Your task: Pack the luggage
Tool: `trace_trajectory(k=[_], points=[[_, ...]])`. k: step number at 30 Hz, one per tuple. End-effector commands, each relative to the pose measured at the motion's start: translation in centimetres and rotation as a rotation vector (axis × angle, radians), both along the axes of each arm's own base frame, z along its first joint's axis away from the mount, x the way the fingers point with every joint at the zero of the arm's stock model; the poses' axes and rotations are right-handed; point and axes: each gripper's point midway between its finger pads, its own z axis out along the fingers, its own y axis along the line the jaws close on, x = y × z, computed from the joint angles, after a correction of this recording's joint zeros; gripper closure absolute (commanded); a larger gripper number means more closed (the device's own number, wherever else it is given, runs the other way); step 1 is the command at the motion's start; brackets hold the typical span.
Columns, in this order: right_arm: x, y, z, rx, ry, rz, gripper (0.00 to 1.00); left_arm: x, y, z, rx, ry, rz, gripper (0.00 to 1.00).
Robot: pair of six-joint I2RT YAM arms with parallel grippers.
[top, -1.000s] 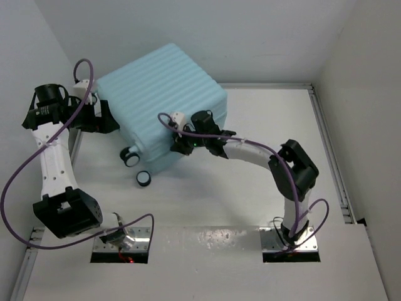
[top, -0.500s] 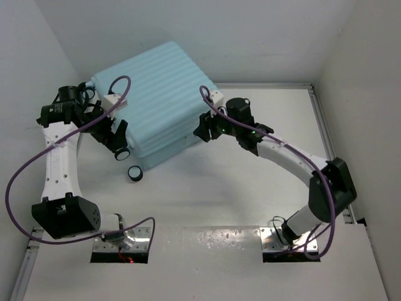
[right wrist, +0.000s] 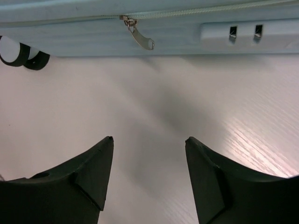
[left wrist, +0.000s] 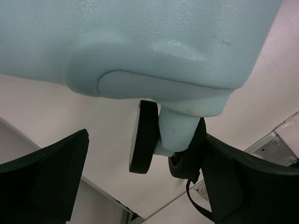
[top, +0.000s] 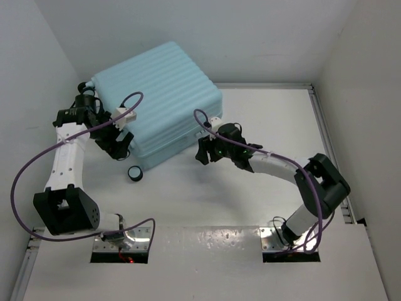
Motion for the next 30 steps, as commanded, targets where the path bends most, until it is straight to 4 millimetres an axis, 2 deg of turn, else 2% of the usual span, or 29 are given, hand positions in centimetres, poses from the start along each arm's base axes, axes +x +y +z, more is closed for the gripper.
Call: trace_trajectory(k=[1, 5, 8, 12, 14, 19, 21, 23, 24, 25, 26, 28, 30], points=[[2.5, 2.9, 3.4, 0.168, -0.18, 0.01, 0.37, 0.7, 0.2, 0.2, 0.019, -0.037, 0.021, 0.02], [2.8, 4.0, 3.3, 0.209, -0.228, 0.042, 0.36, 0.1, 0.2, -0.5, 0.024, -0.016, 0.025, 0.02], [2.7, 4.8, 3.3, 0.224, -0.275, 0.06, 0.36, -0.1, -0.4, -0.6, 0.009, -0.027, 0.008, 0.08], [3.8, 5.2, 3.6, 0.223, -0.355, 0.001, 0.36, 0.3, -1.2, -0.6, -0.018, -0.055, -0.016, 0.29], [4.2, 5.7, 4.0, 0.223, -0.384, -0.013, 0.36, 0.6, -1.2, -0.8, -0.018, -0.055, -0.016, 0.35], [4.8, 6.6, 3.1, 0.209, -0.394, -0.012, 0.39, 0.9, -1.4, -1.0, -0.019, -0.055, -0.025, 0.36], [5.7, 6.4, 2.3, 0.174, -0.407, -0.054, 0.43, 0.9, -1.4, -1.0, -0.019, -0.055, -0.025, 0.36], [6.5, 6.4, 2.7, 0.173, -0.42, -0.08, 0.48, 0.9, -1.4, -1.0, -0.019, -0.055, -0.025, 0.36], [6.9, 6.1, 2.3, 0.157, -0.423, -0.104, 0.48, 0.9, -1.4, -1.0, -0.019, -0.055, -0.025, 0.36], [7.5, 6.2, 3.0, 0.167, -0.441, -0.116, 0.5, 0.9, -1.4, -1.0, -0.019, -0.055, -0.025, 0.36], [7.5, 6.4, 2.5, 0.159, -0.438, -0.112, 0.5, 0.7, -1.6, -1.2, -0.028, -0.047, -0.029, 0.36], [8.1, 6.7, 3.3, 0.177, -0.456, -0.119, 0.51, 0.5, -1.6, -1.6, -0.03, -0.037, -0.029, 0.36], [8.2, 7.1, 2.8, 0.181, -0.45, -0.112, 0.51, 0.7, -1.6, -1.5, -0.029, -0.046, -0.029, 0.36]])
